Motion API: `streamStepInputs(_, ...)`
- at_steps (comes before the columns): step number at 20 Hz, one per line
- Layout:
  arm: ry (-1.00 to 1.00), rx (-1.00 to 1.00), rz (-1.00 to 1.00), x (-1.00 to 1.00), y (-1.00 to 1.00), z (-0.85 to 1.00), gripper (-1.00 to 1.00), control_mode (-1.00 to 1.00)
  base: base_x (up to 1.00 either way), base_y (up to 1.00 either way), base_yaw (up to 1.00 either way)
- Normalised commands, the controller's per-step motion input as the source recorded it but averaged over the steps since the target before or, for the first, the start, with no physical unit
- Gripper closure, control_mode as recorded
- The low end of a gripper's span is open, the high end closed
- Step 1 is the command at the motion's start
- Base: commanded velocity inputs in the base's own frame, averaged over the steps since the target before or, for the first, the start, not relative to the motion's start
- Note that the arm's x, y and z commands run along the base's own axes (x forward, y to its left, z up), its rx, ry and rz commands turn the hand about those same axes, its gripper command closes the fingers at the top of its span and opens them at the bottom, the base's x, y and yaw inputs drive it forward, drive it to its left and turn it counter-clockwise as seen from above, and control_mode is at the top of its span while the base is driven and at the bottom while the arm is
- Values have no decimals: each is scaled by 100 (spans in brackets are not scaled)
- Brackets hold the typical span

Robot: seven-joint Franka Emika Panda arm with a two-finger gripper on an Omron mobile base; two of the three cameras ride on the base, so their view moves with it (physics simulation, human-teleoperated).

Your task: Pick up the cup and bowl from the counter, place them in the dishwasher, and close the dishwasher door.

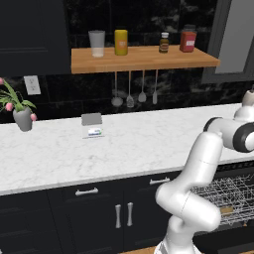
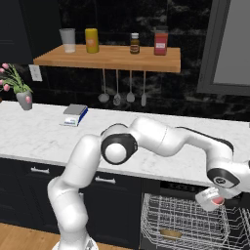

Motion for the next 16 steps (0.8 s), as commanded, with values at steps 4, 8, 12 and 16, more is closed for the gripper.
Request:
streamStepInputs(4,-2,0,7,-21,-9,-41,100,-100,0,0,0)
streamStepInputs(8,-6,0,6,-12,-25,-39,100,-100,0,0,0)
streamStepInputs(12,-8,0,3,-4,-42,-45,100,-100,0,0,0)
streamStepInputs(16,-4,0,4,-1,-17,-48,100,-100,0,0,0)
